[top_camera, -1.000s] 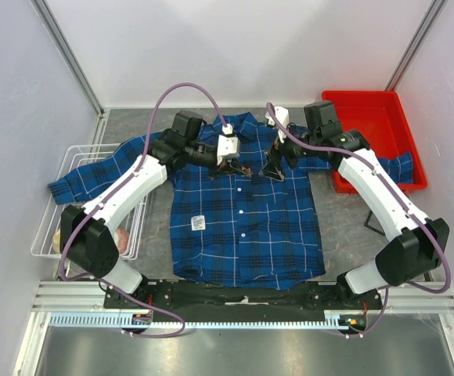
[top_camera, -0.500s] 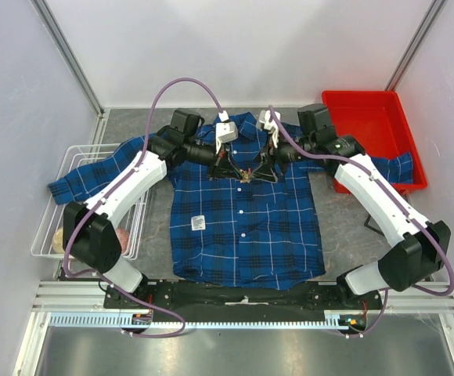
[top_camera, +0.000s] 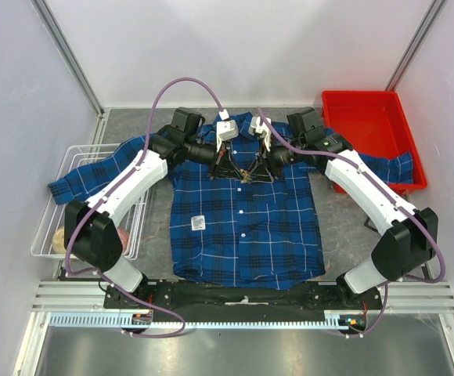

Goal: Pin the brooch onto the clothing

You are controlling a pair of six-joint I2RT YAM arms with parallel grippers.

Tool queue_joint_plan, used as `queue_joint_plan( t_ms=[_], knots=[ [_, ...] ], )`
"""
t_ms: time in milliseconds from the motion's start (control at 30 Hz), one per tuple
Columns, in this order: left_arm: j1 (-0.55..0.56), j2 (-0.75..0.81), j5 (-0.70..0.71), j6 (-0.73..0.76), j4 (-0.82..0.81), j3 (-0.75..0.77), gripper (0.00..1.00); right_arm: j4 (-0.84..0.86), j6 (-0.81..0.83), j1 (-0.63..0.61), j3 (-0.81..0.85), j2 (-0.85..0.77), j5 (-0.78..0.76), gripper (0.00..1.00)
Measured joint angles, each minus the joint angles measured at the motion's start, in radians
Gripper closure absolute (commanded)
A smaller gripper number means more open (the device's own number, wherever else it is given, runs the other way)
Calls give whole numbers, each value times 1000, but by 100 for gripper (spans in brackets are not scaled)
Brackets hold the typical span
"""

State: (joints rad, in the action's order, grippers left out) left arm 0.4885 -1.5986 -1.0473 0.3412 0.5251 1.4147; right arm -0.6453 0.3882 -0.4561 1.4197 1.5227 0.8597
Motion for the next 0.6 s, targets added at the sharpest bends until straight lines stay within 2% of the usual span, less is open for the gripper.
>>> queue_joint_plan(
  t_ms=[67,100,167,233,300,333,500,600],
  knots=[
    [0,0,2,0,0,0,92,-1,-2,0,1,8,5,76],
    [-1,-2,5,0,-1,0,89,-2,-7,0,2,11,11,87],
    [-3,-3,8,0,-3,0,75,-5,-11,-3,3,12,21,100],
    [-5,-3,5,-6,2,0,61,-6,-16,-4,6,13,23,100],
    [-9,-3,0,-13,-2,0,56,-5,-19,-4,7,13,23,100],
    [-14,-3,-5,-19,-2,0,49,-5,-19,-4,8,13,23,100],
    [-65,5,-38,-38,-35,-9,45,-5,-21,0,8,13,28,100],
    [-99,50,-64,-47,-101,-69,45,-5,-31,4,8,14,43,100]
  ],
)
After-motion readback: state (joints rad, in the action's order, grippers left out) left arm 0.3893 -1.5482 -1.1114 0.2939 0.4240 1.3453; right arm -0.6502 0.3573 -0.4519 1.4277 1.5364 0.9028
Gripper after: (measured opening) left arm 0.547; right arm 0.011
